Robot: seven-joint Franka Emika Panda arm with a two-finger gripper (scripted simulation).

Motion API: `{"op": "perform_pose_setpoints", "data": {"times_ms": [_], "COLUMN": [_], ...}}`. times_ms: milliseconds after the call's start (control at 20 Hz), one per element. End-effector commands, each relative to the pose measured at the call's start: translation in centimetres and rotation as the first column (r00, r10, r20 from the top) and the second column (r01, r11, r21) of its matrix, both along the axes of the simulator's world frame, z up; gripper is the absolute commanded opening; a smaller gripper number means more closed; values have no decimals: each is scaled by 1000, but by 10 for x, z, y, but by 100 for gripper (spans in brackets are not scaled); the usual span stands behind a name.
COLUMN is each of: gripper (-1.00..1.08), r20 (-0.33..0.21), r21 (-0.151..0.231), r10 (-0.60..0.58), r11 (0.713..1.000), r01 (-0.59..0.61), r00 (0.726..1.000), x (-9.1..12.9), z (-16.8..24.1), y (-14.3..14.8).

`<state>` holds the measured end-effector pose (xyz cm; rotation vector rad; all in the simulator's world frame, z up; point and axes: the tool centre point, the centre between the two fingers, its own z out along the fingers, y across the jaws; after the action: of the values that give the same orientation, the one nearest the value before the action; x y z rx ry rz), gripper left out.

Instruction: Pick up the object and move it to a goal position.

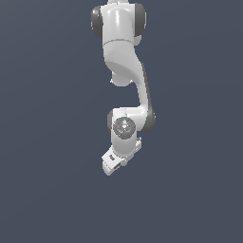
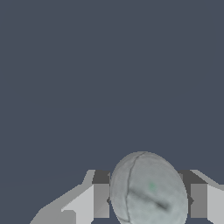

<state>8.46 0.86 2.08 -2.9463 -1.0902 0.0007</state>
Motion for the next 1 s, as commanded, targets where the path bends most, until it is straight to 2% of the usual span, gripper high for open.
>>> {"op": "perform_pose_setpoints", "data": {"times_ms": [0, 500, 950], "gripper": [-100, -100, -100], "r20": [0, 0, 0], "r21": [0, 0, -1], "r10": [0, 0, 0], "r11": [1000, 1000, 1000], "r01": [0, 0, 0], "r00": [1000, 1000, 1000], "x": [0, -6, -27], "z": [0, 16, 68], "y": [0, -6, -23]}}
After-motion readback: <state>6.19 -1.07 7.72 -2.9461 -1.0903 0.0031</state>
